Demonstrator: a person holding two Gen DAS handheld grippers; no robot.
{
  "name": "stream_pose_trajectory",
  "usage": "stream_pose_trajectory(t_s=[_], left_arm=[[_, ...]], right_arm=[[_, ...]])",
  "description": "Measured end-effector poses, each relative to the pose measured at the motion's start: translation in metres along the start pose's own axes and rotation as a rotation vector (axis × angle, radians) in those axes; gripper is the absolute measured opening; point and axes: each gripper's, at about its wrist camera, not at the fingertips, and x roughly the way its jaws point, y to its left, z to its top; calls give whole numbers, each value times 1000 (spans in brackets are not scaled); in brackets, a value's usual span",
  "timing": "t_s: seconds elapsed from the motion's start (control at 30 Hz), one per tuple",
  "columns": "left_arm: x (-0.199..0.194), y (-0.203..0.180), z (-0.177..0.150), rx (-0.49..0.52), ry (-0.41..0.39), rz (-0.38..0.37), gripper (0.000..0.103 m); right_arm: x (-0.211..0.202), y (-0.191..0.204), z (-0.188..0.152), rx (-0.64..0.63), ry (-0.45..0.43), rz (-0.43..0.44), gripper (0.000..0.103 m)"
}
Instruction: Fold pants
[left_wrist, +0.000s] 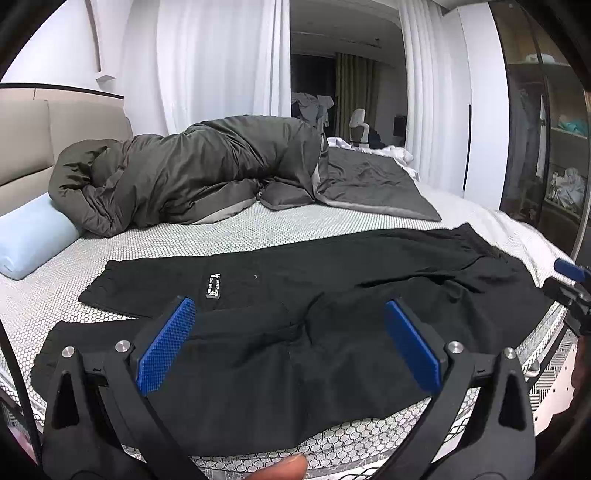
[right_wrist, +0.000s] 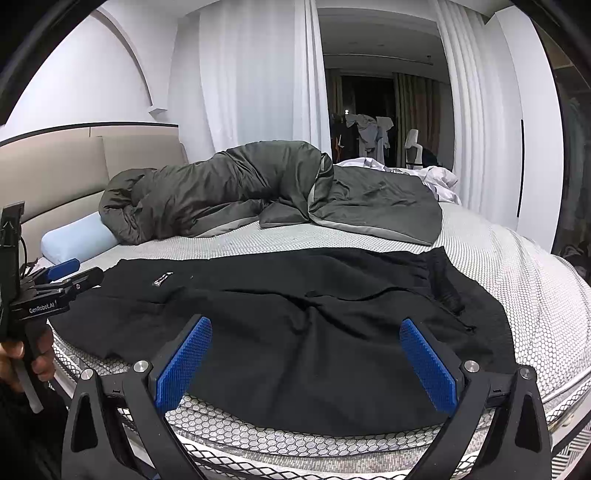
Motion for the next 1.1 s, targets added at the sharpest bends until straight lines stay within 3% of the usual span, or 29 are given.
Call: stream_pose_trajectory(t_s=[0.33,0.47,0.77,0.97,1.07,1.1], left_arm=[[16,6,-5,-22,28,12,102],[22,22,-11,-61,61,54,102],[13,124,-45,-312,164,191,102],[-7,188,-76,-443,208,289,102],[-11,214,-89,-491,253,289,100],[-11,221,-93,-503,270,291,95]], right_arm=[[4,-3,2,21,11,10,103],[13,-9,4,-1,68,0,103],[17,-60,8,-28,144,-100,103],[24,-107,-17,102,197,-130,103],[27,-121,-28,139,201,-154,103],[27,-124,-30,149,198,-158,103]])
